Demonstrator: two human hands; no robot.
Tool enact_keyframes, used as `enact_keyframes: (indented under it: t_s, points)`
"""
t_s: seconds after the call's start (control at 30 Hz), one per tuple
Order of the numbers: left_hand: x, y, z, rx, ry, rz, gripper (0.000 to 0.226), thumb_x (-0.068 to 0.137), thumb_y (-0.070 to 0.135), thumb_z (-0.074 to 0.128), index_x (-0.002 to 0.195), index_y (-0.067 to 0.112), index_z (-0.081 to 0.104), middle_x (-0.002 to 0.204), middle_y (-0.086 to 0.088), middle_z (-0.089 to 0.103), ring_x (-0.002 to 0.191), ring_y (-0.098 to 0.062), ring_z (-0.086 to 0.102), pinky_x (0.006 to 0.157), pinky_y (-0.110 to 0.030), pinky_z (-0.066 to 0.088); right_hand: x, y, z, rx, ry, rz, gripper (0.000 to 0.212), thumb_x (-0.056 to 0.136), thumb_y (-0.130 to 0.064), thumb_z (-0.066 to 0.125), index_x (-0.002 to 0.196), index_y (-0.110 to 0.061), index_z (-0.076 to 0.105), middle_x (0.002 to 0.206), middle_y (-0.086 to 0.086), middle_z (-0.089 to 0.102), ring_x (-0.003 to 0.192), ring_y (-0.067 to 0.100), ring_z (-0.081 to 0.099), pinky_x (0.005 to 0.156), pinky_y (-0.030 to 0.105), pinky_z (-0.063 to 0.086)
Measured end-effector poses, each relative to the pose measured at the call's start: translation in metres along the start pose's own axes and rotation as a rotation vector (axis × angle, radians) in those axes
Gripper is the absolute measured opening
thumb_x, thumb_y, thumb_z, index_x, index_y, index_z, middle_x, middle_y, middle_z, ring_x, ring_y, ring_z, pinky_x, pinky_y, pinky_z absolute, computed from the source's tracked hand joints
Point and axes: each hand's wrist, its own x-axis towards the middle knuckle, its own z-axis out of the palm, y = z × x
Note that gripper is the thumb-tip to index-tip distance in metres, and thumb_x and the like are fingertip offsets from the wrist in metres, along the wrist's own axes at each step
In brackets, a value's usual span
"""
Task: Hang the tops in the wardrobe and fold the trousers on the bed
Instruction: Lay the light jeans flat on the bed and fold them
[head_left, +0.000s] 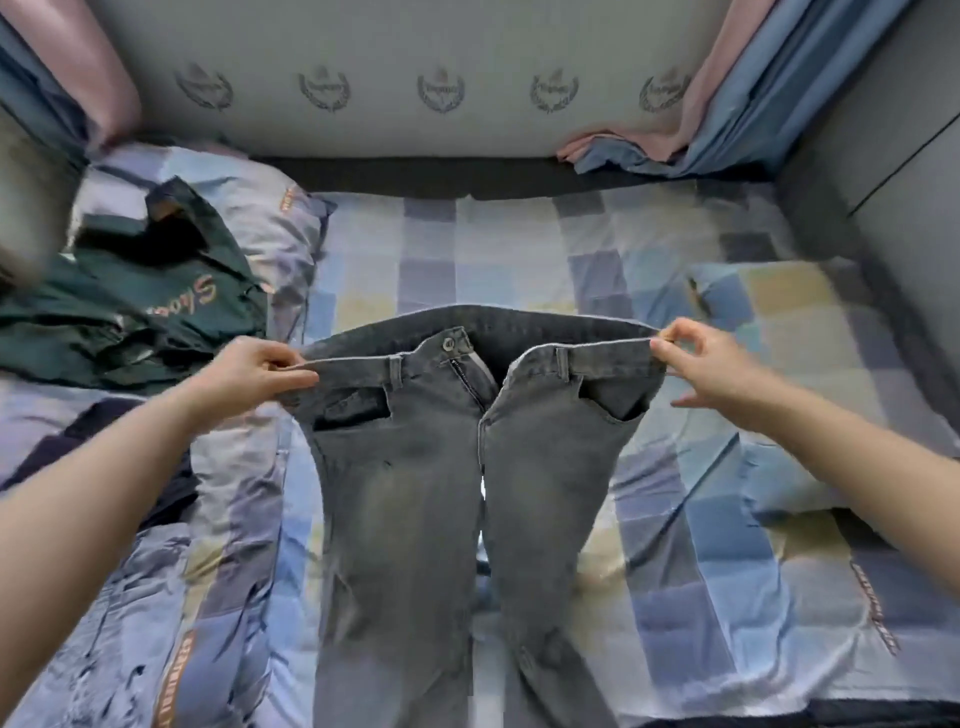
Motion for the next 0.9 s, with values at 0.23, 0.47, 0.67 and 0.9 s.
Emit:
enact_keyframes:
  t_s: [0.23,0.47,0.67,0.9]
  points:
    - [0.024,-0.13,0.033,-0.207,-0.704,-0.376,0.031,0.071,0.04,0.084,0.071,0.016,0.066,0.071,-0.002,0.055,0.067,-0.012,0.052,0.061,-0.022,0.043,0.013,0.088,0.08,-0.052,-0.204,0.109,0.017,0.092,-0.021,0.061,0.081,-0.012,0.051,0.055,-0.007,0.052,0.046,-0.001,0.046,0.042,0.013,0.036]
    - [0.18,-0.051,-0.007,-0.285,0.057,-0.049,0.026,0.091,0.012,0.065,0.115,0.004,0.064,0.099,-0.009,0.061,0.076,-0.008,0.061,0.057,-0.013,0.05,0.166,-0.03,0.062,0.242,0.17,-0.008,0.008,0.094,-0.016,0.06,0.096,-0.01,0.055,0.088,0.014,0.054,0.064,0.014,0.052,0.049,0.018,0.049]
    - [0.265,-0.051,0.057,-0.201,0.236,-0.06,0.088,0.093,0.007,0.062,0.157,0.018,0.002,0.161,-0.007,0.018,0.143,-0.022,0.03,0.115,-0.036,0.031,0.271,-0.03,0.095,0.01,0.32,0.003,0.067,0.09,-0.007,0.06,0.147,-0.006,0.024,0.134,0.022,0.048,0.094,0.022,0.054,0.061,0.015,0.039]
    - [0.146,-0.206,0.219,-0.064,-0.011,-0.477,0.058,0.085,-0.002,0.065,0.138,-0.006,0.042,0.137,-0.026,0.05,0.099,-0.03,0.061,0.082,-0.023,0.053,0.188,0.172,0.23,-0.031,0.02,0.332,0.02,0.091,-0.002,0.056,0.111,-0.005,0.058,0.093,0.006,0.055,0.086,0.018,0.052,0.07,0.019,0.043]
